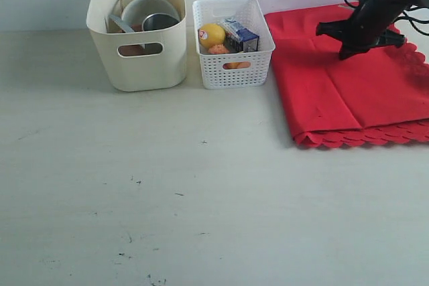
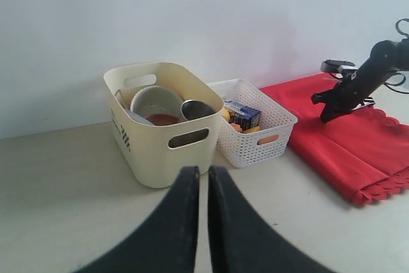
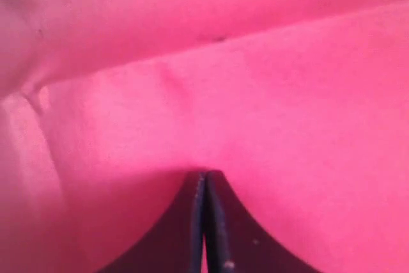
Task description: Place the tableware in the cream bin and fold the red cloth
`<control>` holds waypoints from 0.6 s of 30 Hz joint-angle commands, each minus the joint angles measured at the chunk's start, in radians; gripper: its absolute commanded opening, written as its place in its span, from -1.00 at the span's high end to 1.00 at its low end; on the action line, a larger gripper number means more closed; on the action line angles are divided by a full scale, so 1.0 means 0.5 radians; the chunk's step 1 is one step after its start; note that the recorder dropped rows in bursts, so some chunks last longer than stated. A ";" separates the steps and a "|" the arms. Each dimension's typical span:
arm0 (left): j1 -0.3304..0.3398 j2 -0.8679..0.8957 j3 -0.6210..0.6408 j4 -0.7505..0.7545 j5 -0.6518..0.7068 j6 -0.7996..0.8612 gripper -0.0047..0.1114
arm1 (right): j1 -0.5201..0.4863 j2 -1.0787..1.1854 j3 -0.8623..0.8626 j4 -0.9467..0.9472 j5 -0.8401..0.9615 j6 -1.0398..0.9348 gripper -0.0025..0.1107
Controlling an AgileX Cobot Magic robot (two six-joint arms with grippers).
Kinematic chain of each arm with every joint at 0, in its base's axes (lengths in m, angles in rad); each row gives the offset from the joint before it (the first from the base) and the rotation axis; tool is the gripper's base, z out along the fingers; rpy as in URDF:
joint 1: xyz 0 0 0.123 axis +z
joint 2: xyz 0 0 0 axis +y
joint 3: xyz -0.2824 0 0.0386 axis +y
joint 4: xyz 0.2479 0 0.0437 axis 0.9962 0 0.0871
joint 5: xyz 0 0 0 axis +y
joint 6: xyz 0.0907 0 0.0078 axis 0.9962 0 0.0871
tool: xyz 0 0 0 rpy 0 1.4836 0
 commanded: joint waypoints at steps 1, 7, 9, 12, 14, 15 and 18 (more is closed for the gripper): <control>0.002 -0.015 0.002 0.000 -0.024 -0.016 0.79 | 0.011 0.061 0.029 0.399 0.008 -0.200 0.96; 0.002 -0.015 0.002 0.000 -0.030 -0.015 0.79 | 0.011 0.136 0.029 0.591 -0.016 -0.260 0.96; 0.002 -0.015 0.002 0.000 -0.030 -0.015 0.79 | 0.011 0.157 0.029 0.611 -0.012 -0.280 0.96; 0.002 -0.015 0.002 0.000 -0.033 -0.015 0.79 | 0.011 0.148 0.029 0.611 0.012 -0.317 0.96; 0.002 -0.015 0.002 0.000 -0.038 -0.015 0.79 | 0.011 0.125 0.029 0.611 0.030 -0.331 0.96; 0.002 -0.015 0.002 0.000 -0.042 -0.015 0.79 | 0.011 0.106 0.029 0.596 0.038 -0.330 0.96; 0.002 -0.015 0.002 0.000 -0.042 -0.015 0.79 | 0.011 0.027 0.029 0.503 0.071 -0.330 0.96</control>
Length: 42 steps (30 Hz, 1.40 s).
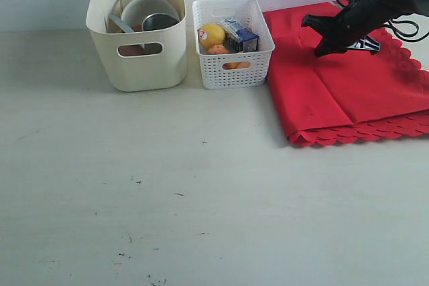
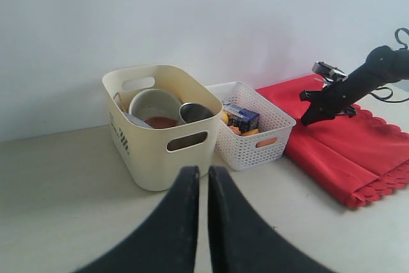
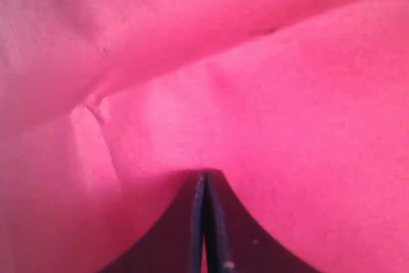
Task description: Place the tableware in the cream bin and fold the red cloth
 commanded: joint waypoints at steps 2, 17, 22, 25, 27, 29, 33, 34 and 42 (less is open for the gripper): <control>0.002 -0.015 0.002 0.000 -0.026 -0.015 0.79 | 0.011 -0.099 0.034 -0.185 0.182 -0.013 0.96; 0.002 -0.015 0.002 0.012 -0.035 -0.015 0.79 | 0.011 -0.770 0.037 -0.482 0.555 0.028 0.96; 0.002 -0.015 0.002 0.016 -0.035 -0.005 0.79 | 0.011 -1.069 0.234 -0.588 0.569 0.065 0.96; 0.002 -0.015 0.002 0.016 -0.035 0.001 0.79 | 0.011 -1.296 0.450 -0.602 0.492 0.089 0.96; 0.002 -0.015 0.002 0.016 -0.035 0.001 0.79 | 0.011 -1.436 0.617 -0.602 0.435 0.089 0.96; 0.002 -0.015 0.002 0.016 -0.035 0.001 0.79 | 0.011 -1.576 0.759 -0.602 0.381 0.089 0.96; 0.002 -0.015 0.002 0.016 -0.008 0.001 0.79 | 0.011 -1.863 1.008 -0.624 0.333 0.089 0.96; 0.002 -0.015 0.002 0.016 0.009 0.001 0.79 | 0.011 -1.930 1.065 -0.624 0.330 0.089 0.96; 0.002 -0.015 0.003 0.016 0.041 0.001 0.79 | 0.011 -2.442 1.461 -0.660 0.274 0.089 0.96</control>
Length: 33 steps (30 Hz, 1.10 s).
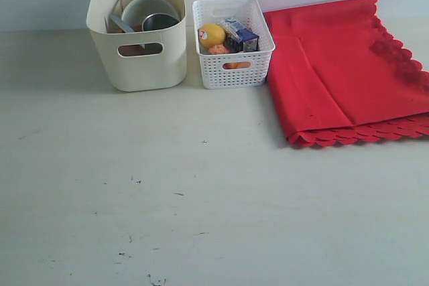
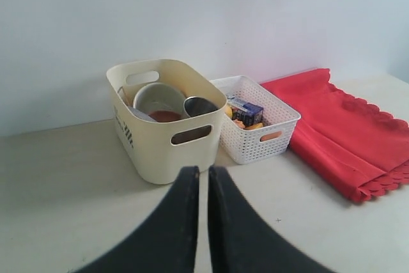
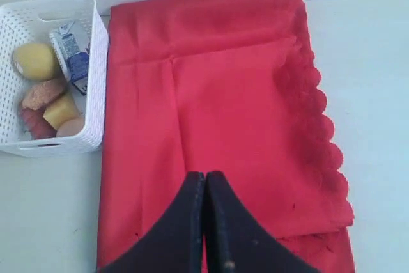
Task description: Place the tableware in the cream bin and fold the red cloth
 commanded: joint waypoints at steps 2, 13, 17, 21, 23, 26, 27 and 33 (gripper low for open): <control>0.002 -0.015 0.003 0.009 0.012 -0.003 0.79 | 0.002 -0.350 0.239 -0.072 -0.058 0.000 0.96; 0.002 -0.015 0.003 -0.011 0.020 0.007 0.79 | 0.002 -1.092 0.783 -0.072 -0.335 0.000 0.96; 0.002 -0.018 0.003 -0.011 0.020 0.007 0.79 | 0.002 -1.335 0.955 0.030 -0.390 -0.054 0.96; 0.002 -0.019 0.027 -0.011 0.011 0.007 0.79 | 0.002 -1.553 1.106 0.173 -0.409 -0.193 0.96; 0.002 -0.035 0.049 -0.008 -0.015 0.007 0.79 | 0.002 -1.657 1.188 0.215 -0.412 -0.223 0.96; 0.002 -0.063 0.049 -0.008 -0.015 0.012 0.79 | 0.002 -1.802 1.299 0.253 -0.417 -0.263 0.96; 0.002 -0.081 0.053 -0.008 -0.015 0.016 0.79 | 0.002 -1.841 1.331 0.283 -0.417 -0.283 0.96; 0.002 -0.205 0.105 -0.004 -0.080 0.019 0.79 | 0.002 -2.102 1.451 0.484 -0.383 -0.496 0.96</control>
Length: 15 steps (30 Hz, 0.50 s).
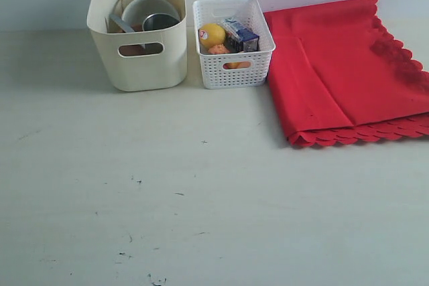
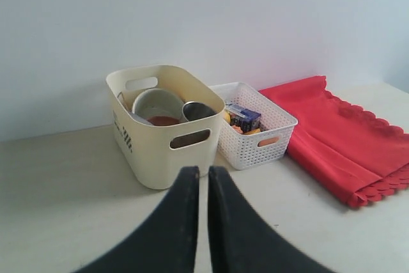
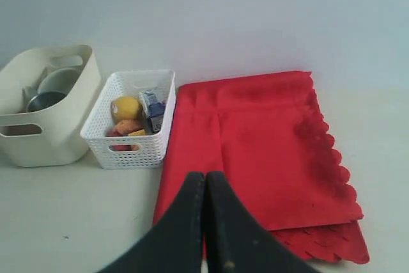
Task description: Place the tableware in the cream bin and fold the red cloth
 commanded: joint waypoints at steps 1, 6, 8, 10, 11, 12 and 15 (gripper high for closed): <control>0.002 -0.097 0.057 0.000 -0.082 0.011 0.79 | 0.002 -0.197 0.084 0.147 0.003 -0.173 0.96; 0.002 -0.212 0.114 0.000 -0.160 0.011 0.79 | 0.002 -0.414 0.220 0.286 -0.012 -0.325 0.96; 0.002 -0.252 0.137 0.000 -0.201 0.011 0.79 | 0.002 -0.507 0.271 0.346 -0.012 -0.403 0.96; 0.002 -0.276 0.152 0.000 -0.219 0.011 0.79 | 0.002 -0.573 0.312 0.408 -0.012 -0.506 0.96; 0.002 -0.287 0.152 -0.008 -0.219 0.011 0.79 | 0.002 -0.613 0.339 0.443 -0.016 -0.570 0.96; 0.002 -0.292 0.152 -0.013 -0.223 0.011 0.79 | 0.002 -0.647 0.370 0.482 -0.016 -0.627 0.96; 0.002 -0.291 0.152 -0.023 -0.227 0.011 0.79 | 0.002 -0.722 0.472 0.546 -0.002 -0.726 0.96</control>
